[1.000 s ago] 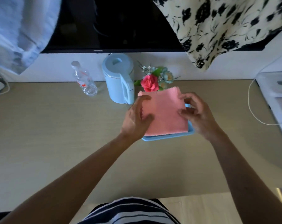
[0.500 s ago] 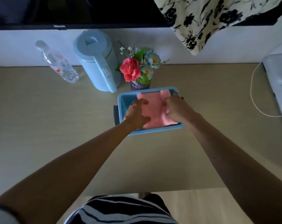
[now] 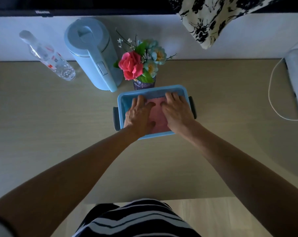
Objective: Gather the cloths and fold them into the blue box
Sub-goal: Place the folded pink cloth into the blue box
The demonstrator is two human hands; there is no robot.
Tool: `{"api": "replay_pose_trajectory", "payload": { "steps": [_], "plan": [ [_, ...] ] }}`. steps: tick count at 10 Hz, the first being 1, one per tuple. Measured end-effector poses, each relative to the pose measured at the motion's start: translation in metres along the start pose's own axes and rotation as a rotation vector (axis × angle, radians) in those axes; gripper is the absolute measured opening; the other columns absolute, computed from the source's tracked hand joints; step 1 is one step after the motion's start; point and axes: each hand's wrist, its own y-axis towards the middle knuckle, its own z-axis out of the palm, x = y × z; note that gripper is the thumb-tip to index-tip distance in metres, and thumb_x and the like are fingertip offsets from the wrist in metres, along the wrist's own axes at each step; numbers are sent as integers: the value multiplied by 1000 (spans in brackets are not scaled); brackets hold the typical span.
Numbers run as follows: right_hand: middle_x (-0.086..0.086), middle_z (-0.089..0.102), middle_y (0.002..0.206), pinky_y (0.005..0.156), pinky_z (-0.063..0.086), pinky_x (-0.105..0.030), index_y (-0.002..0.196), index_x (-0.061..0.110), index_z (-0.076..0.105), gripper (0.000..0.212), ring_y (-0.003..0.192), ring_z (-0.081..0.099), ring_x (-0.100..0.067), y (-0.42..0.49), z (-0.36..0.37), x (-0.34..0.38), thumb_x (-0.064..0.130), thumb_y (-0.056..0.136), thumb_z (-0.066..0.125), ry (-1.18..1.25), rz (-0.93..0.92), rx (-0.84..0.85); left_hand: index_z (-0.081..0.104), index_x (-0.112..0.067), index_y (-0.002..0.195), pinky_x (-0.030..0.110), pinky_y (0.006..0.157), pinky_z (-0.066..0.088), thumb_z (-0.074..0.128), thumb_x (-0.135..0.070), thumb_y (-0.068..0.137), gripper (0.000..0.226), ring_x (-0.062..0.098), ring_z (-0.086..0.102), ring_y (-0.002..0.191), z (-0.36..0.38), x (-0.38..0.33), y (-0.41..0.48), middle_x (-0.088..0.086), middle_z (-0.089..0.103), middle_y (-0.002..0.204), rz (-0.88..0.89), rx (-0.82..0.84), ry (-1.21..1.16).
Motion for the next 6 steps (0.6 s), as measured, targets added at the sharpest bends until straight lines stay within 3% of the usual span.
{"api": "replay_pose_trajectory", "payload": {
  "steps": [1,2,5,6],
  "plan": [
    [-10,43,140,117,30,-45,119,14,68,32,134,41,-32,11,5,-8,13,87,63,-107,-33,133,56,-26,137,45,109,42,80,-50,70,75,25,38,133,3,-3,8,4,44,139,125,115,84],
    [-11,42,146,117,29,-46,123,15,66,31,137,41,-31,20,14,-15,15,95,53,-161,-36,179,50,-20,141,45,114,36,79,-55,70,84,27,35,139,11,-4,18,7,42,144,141,224,161],
    [-9,46,145,115,33,-44,135,16,55,40,135,45,-30,27,30,-8,18,95,56,-142,-5,235,47,-19,140,47,111,38,78,-54,70,84,30,38,138,15,-5,27,9,42,145,141,287,257],
    [-10,50,142,112,35,-44,135,15,53,46,133,47,-32,17,18,-9,23,91,63,-14,31,218,46,-20,142,46,111,40,77,-49,76,79,29,42,137,3,-2,12,7,44,147,60,228,80]
  ]
}}
